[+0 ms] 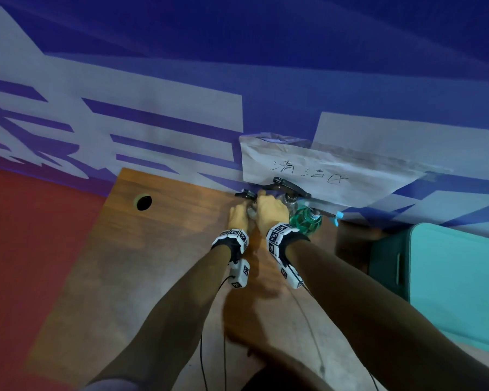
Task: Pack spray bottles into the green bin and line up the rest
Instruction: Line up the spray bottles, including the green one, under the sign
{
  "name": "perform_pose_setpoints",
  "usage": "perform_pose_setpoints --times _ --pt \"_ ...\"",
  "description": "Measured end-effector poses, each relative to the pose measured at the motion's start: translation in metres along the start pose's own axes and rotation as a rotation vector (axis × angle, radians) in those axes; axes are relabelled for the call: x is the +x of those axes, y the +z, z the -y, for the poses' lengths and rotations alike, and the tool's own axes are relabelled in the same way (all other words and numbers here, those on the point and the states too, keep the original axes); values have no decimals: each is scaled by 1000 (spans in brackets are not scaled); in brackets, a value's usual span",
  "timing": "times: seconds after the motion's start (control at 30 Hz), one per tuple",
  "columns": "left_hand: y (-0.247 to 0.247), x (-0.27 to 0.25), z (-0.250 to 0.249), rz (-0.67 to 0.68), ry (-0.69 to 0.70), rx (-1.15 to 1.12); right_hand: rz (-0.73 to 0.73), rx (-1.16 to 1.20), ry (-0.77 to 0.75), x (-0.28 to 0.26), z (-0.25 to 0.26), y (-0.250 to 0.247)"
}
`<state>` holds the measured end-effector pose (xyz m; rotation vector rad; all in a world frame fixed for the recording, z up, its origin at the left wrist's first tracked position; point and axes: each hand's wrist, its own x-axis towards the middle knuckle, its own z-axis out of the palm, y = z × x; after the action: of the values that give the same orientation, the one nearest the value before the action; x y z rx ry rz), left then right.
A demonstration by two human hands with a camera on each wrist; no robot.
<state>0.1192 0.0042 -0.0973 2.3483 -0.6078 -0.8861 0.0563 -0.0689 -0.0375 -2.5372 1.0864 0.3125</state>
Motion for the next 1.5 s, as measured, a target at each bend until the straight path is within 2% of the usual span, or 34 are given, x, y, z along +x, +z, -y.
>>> perform_pose_setpoints --times 0.13,0.63,0.8,0.97,1.1,1.17,1.23,1.3,1.37,1.5 --pt "6 4 9 25 -28 -75 -21 0 -16 2 -1 2" --pt "2 -4 2 49 -45 8 -75 60 34 -3 -2 11" --pt "0 -10 -2 4 -13 22 -71 147 12 -8 -12 6" --pt "-5 -16 -10 -28 5 35 0 312 -114 -35 -32 6" --pt "-2 -19 -23 -44 -18 -50 -142 365 -197 -81 -66 4" --pt "-2 -21 -28 -55 -7 -64 -171 365 -61 -97 -90 9" --pt "-2 -20 -28 -64 -5 -55 -171 434 187 -101 -117 17" --pt "-1 -19 -28 -66 -6 -53 -182 501 372 -96 -138 26" --pt "1 -17 -25 -58 -19 -56 -156 572 463 -89 -149 30" --pt "1 -17 -28 -29 -32 -14 -45 558 464 -76 -153 25"
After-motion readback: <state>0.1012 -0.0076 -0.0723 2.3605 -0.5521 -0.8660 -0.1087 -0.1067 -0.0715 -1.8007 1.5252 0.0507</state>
